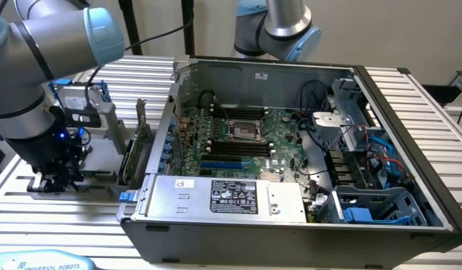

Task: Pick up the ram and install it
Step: 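Pick up the ram and move it above insertion slot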

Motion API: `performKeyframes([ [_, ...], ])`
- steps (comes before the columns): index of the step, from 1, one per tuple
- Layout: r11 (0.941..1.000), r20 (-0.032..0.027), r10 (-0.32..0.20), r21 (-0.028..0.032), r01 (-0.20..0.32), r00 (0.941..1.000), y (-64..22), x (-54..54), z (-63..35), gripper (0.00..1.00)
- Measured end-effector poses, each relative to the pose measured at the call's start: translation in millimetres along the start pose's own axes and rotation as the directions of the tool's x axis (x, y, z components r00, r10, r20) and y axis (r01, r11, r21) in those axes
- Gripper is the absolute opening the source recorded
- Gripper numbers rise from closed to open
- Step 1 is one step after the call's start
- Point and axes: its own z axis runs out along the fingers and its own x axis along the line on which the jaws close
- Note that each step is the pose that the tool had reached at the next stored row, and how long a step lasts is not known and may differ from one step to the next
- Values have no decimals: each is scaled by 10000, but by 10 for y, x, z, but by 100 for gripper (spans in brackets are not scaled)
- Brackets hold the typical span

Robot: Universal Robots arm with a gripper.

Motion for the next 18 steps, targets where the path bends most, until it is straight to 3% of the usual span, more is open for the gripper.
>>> performKeyframes([
  [2,10000,40,-82,0,82,10000,5,1,18,31],
  [8,9994,30,-335,-7,335,9994,10,2,33,31],
  [18,9991,-30,-422,24,422,9991,10,2,59,31],
])
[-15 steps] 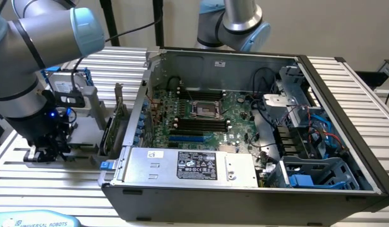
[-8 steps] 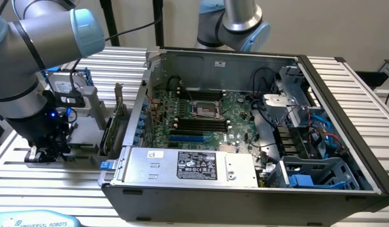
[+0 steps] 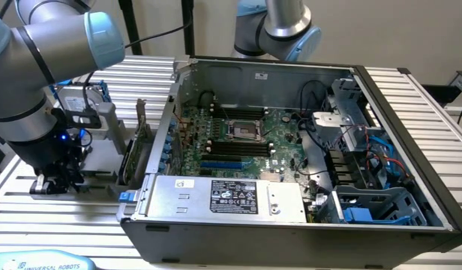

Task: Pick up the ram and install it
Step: 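Pick up the ram and move it above insertion slot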

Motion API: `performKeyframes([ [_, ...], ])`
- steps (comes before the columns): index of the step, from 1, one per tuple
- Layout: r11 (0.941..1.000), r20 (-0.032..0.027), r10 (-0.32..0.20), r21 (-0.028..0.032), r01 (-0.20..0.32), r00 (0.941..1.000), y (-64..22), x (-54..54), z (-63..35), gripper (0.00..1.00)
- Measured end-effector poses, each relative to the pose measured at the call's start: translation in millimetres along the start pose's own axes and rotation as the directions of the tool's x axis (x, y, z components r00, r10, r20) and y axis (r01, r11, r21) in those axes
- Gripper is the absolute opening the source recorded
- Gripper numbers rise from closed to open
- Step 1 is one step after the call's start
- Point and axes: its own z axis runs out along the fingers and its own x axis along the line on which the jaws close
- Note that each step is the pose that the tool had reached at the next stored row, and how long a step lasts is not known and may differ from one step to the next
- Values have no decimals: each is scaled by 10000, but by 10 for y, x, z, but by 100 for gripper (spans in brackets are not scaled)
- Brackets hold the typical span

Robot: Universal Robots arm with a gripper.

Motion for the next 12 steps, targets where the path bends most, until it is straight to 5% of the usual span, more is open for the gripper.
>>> performKeyframes([
  [4,10000,1,-1,73,1,10000,-1,-1,10,31],
  [9,10000,0,-1,74,1,10000,0,0,15,31],
  [12,10000,0,0,74,0,10000,0,0,16,21],
])
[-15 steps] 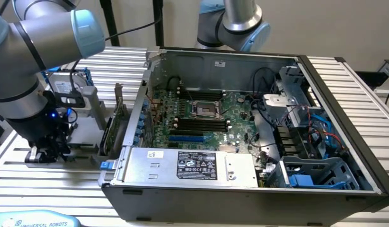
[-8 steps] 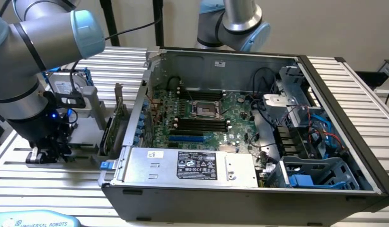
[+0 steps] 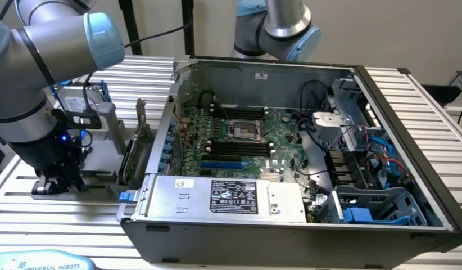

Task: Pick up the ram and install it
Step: 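Pick up the ram and move it above insertion slot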

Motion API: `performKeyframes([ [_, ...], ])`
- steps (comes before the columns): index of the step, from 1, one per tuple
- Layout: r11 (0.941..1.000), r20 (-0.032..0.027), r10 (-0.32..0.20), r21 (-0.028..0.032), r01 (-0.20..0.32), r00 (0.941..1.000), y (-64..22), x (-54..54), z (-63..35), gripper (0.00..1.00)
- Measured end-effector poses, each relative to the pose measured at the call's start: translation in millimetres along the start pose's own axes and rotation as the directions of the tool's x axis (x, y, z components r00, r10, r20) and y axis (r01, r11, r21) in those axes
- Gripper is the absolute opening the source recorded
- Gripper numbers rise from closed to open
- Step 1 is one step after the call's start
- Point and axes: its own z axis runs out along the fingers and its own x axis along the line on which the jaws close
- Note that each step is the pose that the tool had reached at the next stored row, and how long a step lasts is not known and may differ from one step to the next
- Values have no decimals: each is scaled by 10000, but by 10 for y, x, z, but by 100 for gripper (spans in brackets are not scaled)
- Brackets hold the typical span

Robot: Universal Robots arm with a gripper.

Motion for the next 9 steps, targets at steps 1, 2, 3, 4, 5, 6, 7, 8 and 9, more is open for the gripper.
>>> performKeyframes([
  [1,10000,0,0,0,0,10000,0,0,0,21],
  [2,10000,0,0,0,0,10000,0,0,0,21],
  [3,10000,-1,0,0,0,10000,0,0,0,19],
  [4,10000,1,0,1,0,10000,0,0,1,19],
  [5,10000,1,1,1,-1,10000,1,1,1,19],
  [6,10000,1,1,1,-1,10000,0,2,1,14],
  [7,10000,1,1,0,-1,10000,0,4,0,14],
  [8,10000,1,2,0,-2,10000,0,5,0,14],
  [9,10000,1,4,0,-4,10000,0,6,0,14],
])
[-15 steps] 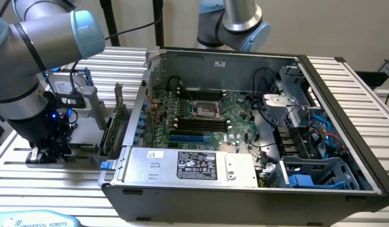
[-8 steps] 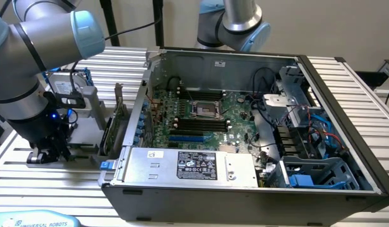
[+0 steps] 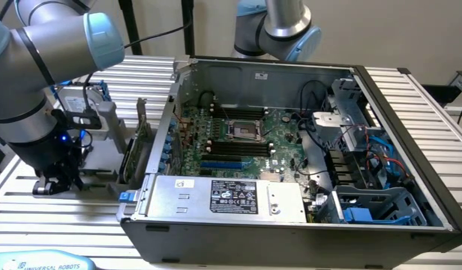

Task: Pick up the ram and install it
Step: 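Pick up the ram and move it above insertion slot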

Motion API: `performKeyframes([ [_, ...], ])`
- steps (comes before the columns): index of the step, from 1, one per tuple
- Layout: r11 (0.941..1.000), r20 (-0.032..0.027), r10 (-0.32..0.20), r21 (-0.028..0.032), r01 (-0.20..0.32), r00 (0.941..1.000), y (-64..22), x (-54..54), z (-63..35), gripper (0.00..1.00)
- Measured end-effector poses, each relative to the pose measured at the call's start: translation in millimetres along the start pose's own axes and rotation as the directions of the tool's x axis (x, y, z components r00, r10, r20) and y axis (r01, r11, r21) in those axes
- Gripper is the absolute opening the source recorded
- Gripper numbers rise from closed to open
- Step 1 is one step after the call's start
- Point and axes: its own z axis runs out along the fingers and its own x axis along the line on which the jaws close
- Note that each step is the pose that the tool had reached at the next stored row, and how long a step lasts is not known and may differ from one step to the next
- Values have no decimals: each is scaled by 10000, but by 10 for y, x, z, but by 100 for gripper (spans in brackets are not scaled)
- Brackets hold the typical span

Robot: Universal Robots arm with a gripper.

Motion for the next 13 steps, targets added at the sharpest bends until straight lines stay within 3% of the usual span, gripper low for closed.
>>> performKeyframes([
  [13,10000,0,5,1,-5,10000,0,17,0,14],
])
